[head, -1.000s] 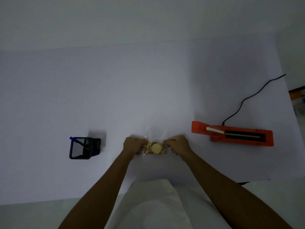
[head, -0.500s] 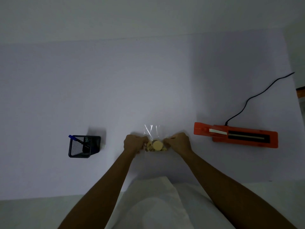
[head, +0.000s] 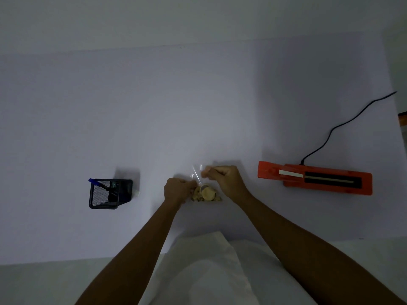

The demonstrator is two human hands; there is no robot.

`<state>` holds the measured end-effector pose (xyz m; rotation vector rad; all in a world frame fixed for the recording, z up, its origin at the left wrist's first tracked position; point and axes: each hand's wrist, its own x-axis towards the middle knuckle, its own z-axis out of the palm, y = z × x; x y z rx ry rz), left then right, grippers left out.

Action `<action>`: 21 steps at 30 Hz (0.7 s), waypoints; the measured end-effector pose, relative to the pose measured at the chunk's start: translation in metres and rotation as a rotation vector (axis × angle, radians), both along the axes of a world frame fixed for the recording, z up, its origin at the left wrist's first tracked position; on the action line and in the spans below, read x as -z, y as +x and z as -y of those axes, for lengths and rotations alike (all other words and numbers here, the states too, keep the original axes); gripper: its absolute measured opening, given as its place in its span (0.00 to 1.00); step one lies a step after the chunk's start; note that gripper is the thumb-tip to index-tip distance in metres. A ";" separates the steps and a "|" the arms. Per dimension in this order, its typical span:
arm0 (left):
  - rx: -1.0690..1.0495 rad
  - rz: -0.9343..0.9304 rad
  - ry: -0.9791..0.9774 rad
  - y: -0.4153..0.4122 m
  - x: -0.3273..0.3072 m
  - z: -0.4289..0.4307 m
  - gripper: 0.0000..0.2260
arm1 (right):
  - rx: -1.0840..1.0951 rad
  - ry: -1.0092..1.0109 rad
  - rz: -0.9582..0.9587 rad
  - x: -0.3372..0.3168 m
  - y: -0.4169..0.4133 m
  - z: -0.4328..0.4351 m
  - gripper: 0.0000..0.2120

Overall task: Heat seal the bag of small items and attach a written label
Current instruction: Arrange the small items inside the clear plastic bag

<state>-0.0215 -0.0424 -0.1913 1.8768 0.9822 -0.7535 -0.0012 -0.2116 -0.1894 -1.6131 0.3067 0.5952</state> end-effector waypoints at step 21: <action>0.016 0.015 -0.018 -0.007 0.009 -0.010 0.13 | -0.087 0.282 -0.229 0.022 0.009 -0.012 0.13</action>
